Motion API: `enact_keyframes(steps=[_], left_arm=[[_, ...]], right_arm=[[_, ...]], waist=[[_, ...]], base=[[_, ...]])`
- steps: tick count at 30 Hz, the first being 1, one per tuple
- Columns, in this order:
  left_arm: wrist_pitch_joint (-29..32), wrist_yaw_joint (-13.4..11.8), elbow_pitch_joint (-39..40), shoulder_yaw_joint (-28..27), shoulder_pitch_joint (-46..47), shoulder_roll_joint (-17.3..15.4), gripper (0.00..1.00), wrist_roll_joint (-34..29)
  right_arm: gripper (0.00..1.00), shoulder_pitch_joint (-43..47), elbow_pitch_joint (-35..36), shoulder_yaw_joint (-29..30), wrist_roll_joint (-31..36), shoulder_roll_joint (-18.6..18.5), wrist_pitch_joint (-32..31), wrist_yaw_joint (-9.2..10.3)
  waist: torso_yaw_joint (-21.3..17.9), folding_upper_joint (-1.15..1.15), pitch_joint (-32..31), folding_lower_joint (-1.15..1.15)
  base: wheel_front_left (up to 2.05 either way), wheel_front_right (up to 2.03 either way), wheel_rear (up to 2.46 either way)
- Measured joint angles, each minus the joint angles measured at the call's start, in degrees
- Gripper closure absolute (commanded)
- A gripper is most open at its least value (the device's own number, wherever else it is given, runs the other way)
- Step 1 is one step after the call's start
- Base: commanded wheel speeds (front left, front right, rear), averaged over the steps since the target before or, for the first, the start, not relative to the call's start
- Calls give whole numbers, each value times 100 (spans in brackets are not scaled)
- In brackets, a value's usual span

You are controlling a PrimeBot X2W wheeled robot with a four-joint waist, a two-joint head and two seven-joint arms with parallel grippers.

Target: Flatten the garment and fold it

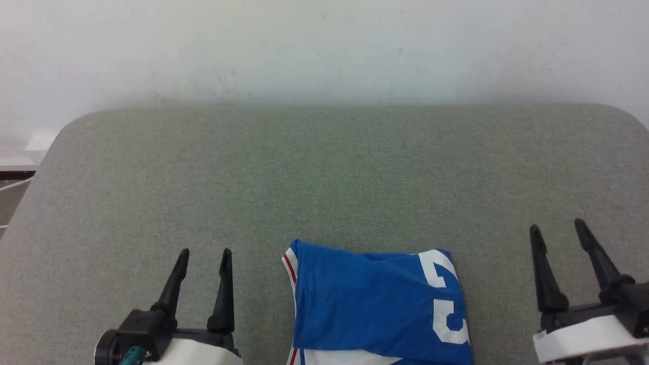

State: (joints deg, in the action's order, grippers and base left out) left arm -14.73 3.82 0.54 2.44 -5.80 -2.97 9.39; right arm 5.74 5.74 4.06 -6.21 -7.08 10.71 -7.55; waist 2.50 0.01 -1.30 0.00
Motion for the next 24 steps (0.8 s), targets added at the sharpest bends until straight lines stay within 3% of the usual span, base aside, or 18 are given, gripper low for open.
enact_keyframes(steps=[5,9,18,24], left_arm=[[1,0,1,32,-20,0,0,0],[1,0,2,67,-12,-1,0,-21],[0,0,-16,126,121,-1,0,-34],[1,1,-49,236,304,-1,0,-35]], right_arm=[[0,84,40,-62,19,53,-64,0],[0,84,57,-98,-108,-54,-499,0],[0,-7,34,-645,-1512,-775,-2708,0],[0,-330,-437,-839,-2424,-891,-3936,1]], waist=[[4,0,38,0],[45,0,79,0],[167,0,392,0],[292,0,681,1]], base=[[0,0,0],[0,0,0],[0,0,0],[0,0,0]])
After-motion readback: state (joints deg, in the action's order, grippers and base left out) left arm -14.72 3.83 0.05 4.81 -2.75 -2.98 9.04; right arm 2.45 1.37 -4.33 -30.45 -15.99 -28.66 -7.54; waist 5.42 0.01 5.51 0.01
